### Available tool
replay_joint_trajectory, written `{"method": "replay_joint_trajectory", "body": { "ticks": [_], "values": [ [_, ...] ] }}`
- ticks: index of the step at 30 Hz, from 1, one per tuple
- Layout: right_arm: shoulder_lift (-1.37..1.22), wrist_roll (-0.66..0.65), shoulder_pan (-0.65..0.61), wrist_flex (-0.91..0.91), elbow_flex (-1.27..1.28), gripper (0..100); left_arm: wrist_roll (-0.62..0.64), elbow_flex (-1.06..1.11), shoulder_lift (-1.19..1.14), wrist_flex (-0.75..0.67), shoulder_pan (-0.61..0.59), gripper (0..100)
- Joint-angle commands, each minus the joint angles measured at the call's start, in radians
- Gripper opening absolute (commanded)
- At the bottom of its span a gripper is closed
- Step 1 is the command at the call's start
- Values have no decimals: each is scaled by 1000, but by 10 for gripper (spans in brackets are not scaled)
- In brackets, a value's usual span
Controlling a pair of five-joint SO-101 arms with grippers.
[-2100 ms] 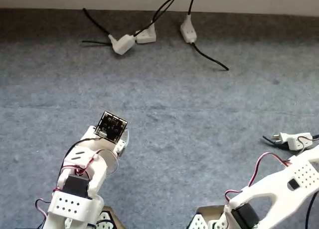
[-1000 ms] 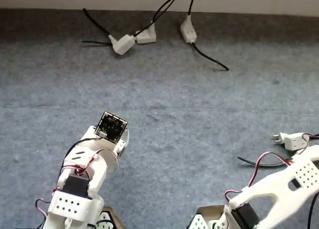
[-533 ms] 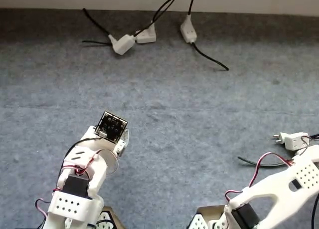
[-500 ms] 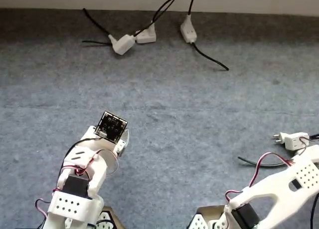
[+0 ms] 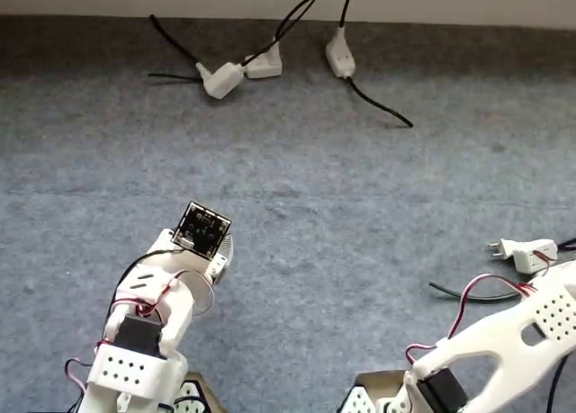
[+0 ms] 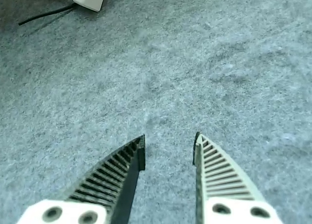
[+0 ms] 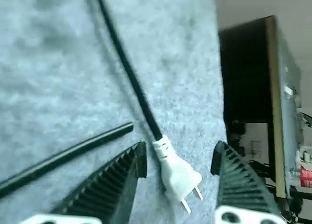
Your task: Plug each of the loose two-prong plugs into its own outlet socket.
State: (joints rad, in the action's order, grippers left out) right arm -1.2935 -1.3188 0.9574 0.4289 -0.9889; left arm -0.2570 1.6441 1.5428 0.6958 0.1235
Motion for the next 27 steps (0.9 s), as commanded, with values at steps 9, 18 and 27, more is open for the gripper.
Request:
{"method": "replay_joint_trajectory", "body": {
  "ticks": [9,18,27],
  "values": [
    [38,51,-48,700,-475,235,6,8,7,-52,15,164],
    [-157,199,-28,74,-493,235,6,8,7,-52,15,164],
    [-277,192,-33,-159,-492,235,6,8,7,-52,15,164]
  ]
}}
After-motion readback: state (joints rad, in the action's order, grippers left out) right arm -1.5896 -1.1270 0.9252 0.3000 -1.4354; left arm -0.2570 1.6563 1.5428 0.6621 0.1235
